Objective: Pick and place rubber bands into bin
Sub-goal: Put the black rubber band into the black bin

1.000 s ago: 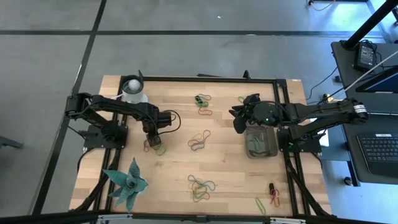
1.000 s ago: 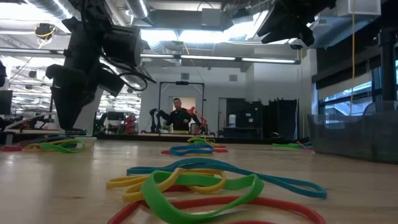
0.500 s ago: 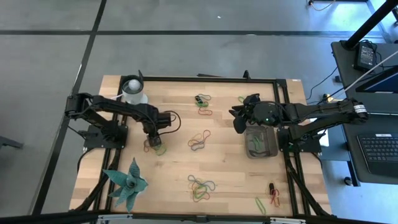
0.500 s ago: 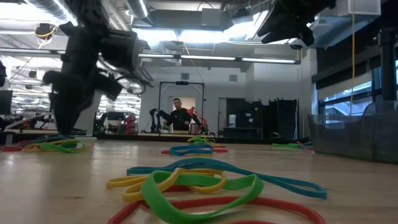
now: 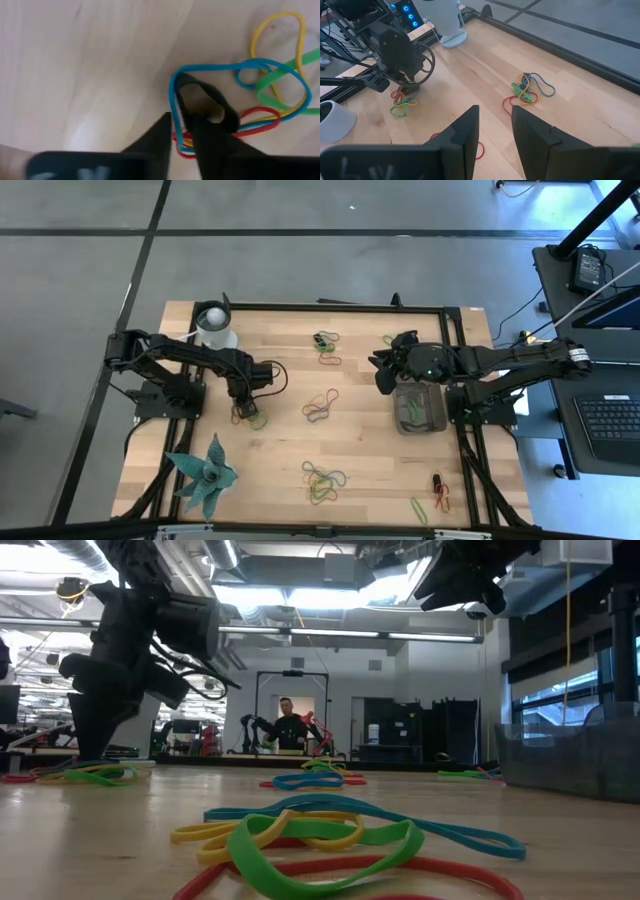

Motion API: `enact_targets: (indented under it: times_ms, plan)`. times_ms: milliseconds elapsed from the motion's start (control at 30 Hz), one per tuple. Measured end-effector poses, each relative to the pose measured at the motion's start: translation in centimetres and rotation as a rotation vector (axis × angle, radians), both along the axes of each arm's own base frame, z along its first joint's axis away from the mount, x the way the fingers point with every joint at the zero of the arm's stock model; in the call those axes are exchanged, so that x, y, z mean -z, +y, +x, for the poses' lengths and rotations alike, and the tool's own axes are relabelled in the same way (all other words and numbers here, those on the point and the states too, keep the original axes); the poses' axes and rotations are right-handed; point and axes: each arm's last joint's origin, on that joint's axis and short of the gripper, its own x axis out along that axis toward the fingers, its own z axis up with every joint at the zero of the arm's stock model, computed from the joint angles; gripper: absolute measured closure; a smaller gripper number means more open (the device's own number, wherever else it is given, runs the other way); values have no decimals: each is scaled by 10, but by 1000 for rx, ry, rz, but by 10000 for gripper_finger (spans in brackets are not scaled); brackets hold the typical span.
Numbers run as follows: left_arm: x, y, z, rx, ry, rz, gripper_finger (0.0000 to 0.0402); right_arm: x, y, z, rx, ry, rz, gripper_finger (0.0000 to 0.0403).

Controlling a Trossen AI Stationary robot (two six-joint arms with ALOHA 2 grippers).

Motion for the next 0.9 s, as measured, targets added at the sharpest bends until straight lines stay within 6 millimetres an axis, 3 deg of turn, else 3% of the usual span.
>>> enact_targets:
  times_ms: [67,133,400,633,900]
  plan:
    - [0,-1,0,-3,-3,-25,388,0,0,0,0,0,0,283]
    - [-1,-1,0,-2,3,-34,395,0,0,0,0,0,1,283]
    - [-31,-4,5,22,88,32,399,0,0,0,-8,3,5,283]
    - [-60,-6,20,35,0,75,398,0,0,0,-9,4,5,283]
    - [-49,-6,21,-14,-38,82,398,0,1,0,-11,3,7,283]
